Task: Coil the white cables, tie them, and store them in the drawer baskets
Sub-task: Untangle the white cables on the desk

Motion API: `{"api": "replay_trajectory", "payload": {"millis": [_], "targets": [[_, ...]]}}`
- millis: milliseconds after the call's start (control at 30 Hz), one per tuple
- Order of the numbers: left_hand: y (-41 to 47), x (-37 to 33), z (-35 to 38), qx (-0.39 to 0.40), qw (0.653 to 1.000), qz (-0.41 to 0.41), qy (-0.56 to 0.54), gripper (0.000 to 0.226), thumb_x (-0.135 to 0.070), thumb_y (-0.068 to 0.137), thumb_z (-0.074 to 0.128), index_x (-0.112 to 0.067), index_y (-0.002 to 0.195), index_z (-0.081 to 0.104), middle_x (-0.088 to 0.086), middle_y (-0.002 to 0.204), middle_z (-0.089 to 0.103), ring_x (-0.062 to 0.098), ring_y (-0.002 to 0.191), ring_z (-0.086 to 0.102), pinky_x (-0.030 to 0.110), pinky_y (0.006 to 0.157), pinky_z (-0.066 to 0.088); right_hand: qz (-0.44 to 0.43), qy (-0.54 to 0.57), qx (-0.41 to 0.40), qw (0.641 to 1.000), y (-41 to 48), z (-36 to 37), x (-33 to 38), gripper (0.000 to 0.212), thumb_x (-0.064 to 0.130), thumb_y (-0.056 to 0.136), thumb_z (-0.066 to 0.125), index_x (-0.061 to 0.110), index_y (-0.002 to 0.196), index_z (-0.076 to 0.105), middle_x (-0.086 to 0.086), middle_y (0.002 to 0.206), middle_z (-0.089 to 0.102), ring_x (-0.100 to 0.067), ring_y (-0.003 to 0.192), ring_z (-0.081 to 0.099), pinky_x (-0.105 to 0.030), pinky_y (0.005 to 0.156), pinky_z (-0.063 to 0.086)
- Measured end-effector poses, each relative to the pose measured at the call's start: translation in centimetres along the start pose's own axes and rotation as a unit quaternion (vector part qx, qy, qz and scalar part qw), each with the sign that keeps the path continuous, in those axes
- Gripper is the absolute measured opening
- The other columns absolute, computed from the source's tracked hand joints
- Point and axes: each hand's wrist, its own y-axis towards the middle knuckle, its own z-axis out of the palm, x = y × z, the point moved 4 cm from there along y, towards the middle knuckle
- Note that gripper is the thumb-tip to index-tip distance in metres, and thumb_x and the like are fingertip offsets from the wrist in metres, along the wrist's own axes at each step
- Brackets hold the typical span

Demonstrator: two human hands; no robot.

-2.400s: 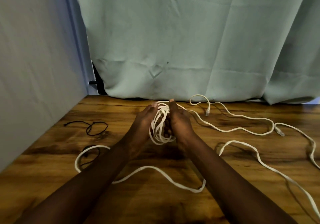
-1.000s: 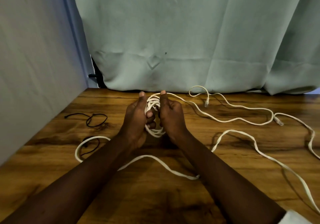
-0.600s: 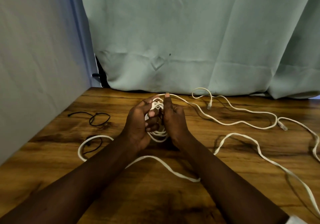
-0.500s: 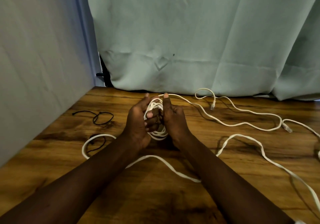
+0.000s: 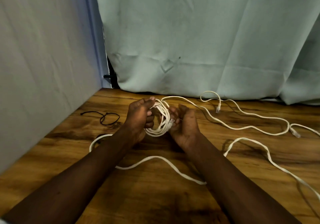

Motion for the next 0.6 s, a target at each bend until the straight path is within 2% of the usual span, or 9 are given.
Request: {"api": "replay_trajectory", "payload": {"millis": [33, 100, 133, 233, 367, 433, 500, 567, 600], "targets": [[0.2, 0.1, -0.3, 0.001, 1.0, -0.003, -0.029, 0.025, -0.018, 0.106, 0.051, -0.019, 0.08, 0.05, -0.007, 0.046, 0.032, 0.001, 0.031, 0.021, 0.009, 0.036, 0.015, -0.007, 0.045, -0.026, 0.999, -0.2, -0.1, -0.1, 0.032, 0.034, 0.105, 0.047, 0.006, 0.1, 0.063, -0.008, 0.079, 0.066, -0.019, 0.065, 0.065, -0.031, 0.061, 0.053], [0.5, 0.2, -0.4, 0.007, 0.997, -0.006, -0.078, 0.029, -0.019, 0.106, 0.048, -0.021, 0.077, 0.046, -0.008, 0.045, 0.03, 0.001, 0.029, 0.02, 0.009, 0.035, 0.014, -0.013, 0.07, -0.032, 0.997, -0.8, -0.1, -0.6, 0.046, 0.048, 0.104, 0.046, 0.007, 0.101, 0.064, -0.008, 0.075, 0.07, -0.021, 0.073, 0.064, -0.033, 0.064, 0.05], [0.6, 0.2, -0.4, 0.008, 0.996, -0.012, -0.092, 0.029, -0.02, 0.106, 0.048, -0.02, 0.077, 0.047, -0.008, 0.044, 0.03, 0.001, 0.029, 0.02, 0.009, 0.034, 0.013, -0.005, 0.067, -0.009, 0.998, -1.2, 0.4, -1.1, 0.053, 0.053, 0.103, 0.044, 0.006, 0.098, 0.067, -0.009, 0.075, 0.074, -0.022, 0.076, 0.066, -0.036, 0.067, 0.051], [1.1, 0.7, -0.8, 0.005, 0.998, -0.037, -0.059, 0.035, -0.025, 0.105, 0.048, -0.016, 0.072, 0.045, -0.003, 0.043, 0.03, 0.003, 0.027, 0.02, 0.011, 0.035, 0.015, 0.024, 0.035, 0.099, 0.994, -1.5, 1.7, -2.4, 0.069, 0.059, 0.102, 0.037, 0.003, 0.106, 0.076, -0.02, 0.099, 0.076, -0.032, 0.09, 0.071, -0.043, 0.084, 0.056], [1.3, 0.4, -0.9, 0.006, 1.0, 0.007, 0.014, 0.024, -0.016, 0.105, 0.048, -0.017, 0.081, 0.05, -0.004, 0.046, 0.029, 0.004, 0.031, 0.02, 0.009, 0.039, 0.016, -0.012, 0.015, 0.076, 0.997, -0.1, 1.4, -2.6, 0.058, 0.048, 0.104, 0.045, 0.001, 0.127, 0.067, -0.012, 0.095, 0.077, -0.021, 0.072, 0.075, -0.031, 0.064, 0.06], [1.1, -0.1, -0.7, 0.01, 0.998, 0.029, 0.054, 0.017, -0.013, 0.104, 0.048, -0.015, 0.089, 0.054, -0.004, 0.046, 0.03, 0.005, 0.032, 0.02, 0.009, 0.04, 0.016, -0.017, -0.065, 0.065, 0.996, 0.5, 0.9, -2.2, 0.049, 0.046, 0.102, 0.05, 0.006, 0.12, 0.071, -0.006, 0.082, 0.077, -0.017, 0.065, 0.073, -0.03, 0.062, 0.058], [0.9, -0.2, -0.6, 0.032, 0.994, 0.027, 0.099, 0.017, -0.011, 0.103, 0.05, -0.014, 0.088, 0.057, -0.004, 0.046, 0.032, 0.005, 0.033, 0.021, 0.01, 0.04, 0.016, -0.023, -0.199, 0.082, 0.976, 0.4, 0.4, -1.1, 0.046, 0.046, 0.101, 0.051, 0.01, 0.117, 0.074, -0.005, 0.087, 0.079, -0.017, 0.068, 0.074, -0.029, 0.063, 0.058], [0.5, -0.1, -0.7, 0.07, 0.988, 0.004, 0.14, 0.02, -0.012, 0.103, 0.052, -0.015, 0.083, 0.058, -0.003, 0.048, 0.034, 0.005, 0.034, 0.021, 0.01, 0.041, 0.015, -0.042, -0.314, 0.082, 0.945, 0.1, 0.1, 0.2, 0.054, 0.055, 0.102, 0.045, 0.013, 0.113, 0.077, -0.008, 0.096, 0.08, -0.021, 0.077, 0.076, -0.031, 0.069, 0.059], [0.3, -0.1, -0.7, 0.088, 0.983, -0.004, 0.16, 0.02, -0.013, 0.103, 0.053, -0.014, 0.083, 0.058, -0.003, 0.048, 0.035, 0.005, 0.035, 0.021, 0.01, 0.041, 0.014, -0.041, -0.337, 0.088, 0.936, 0.0, 0.1, 0.3, 0.061, 0.061, 0.102, 0.041, 0.012, 0.109, 0.078, -0.009, 0.093, 0.08, -0.024, 0.077, 0.074, -0.033, 0.07, 0.058]]}}
